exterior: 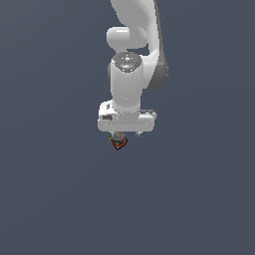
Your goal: Pick up the object and move it to a goal position.
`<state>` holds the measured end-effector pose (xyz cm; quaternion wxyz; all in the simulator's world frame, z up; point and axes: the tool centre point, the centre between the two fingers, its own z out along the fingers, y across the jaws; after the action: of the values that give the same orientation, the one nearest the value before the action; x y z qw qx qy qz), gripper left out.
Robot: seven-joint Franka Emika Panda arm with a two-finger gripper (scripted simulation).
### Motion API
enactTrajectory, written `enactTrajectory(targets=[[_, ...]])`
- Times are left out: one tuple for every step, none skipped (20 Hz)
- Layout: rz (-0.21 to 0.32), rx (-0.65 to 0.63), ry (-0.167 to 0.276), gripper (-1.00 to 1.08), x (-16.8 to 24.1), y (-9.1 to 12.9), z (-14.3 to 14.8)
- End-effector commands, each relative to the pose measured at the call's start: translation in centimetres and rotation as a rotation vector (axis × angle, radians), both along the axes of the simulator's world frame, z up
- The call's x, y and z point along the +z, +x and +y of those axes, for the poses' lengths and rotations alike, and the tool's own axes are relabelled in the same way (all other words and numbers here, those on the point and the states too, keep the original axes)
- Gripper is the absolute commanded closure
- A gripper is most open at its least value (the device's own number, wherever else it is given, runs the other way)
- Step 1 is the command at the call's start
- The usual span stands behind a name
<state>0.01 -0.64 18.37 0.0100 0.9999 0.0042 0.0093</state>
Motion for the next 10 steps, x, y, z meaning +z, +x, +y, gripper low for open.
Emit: enactTrajectory(targets=[[0.000,0.000,0.000,-0.92,0.0,0.0,0.0],[0.000,0.000,0.000,-0.92,0.0,0.0,0.0],[0.001,0.001,0.000,-0.92,0.0,0.0,-0.1],[0.002,0.001,0.000,-0.92,0.0,-0.1,-0.3],[0.004,0.002,0.000,-0.92,0.1,-0.2,-0.5],[0.007,0.003,-0.001,-0.92,0.1,-0.2,-0.8],[0.010,0.003,-0.001,-0.92,0.2,-0.3,-1.1],[0.012,0.003,-0.001,-0.92,0.3,-0.4,-1.4],[0.014,0.003,-0.001,-0.92,0.3,-0.5,-1.6],[0.016,0.002,-0.001,-0.92,0.4,-0.5,-1.8]])
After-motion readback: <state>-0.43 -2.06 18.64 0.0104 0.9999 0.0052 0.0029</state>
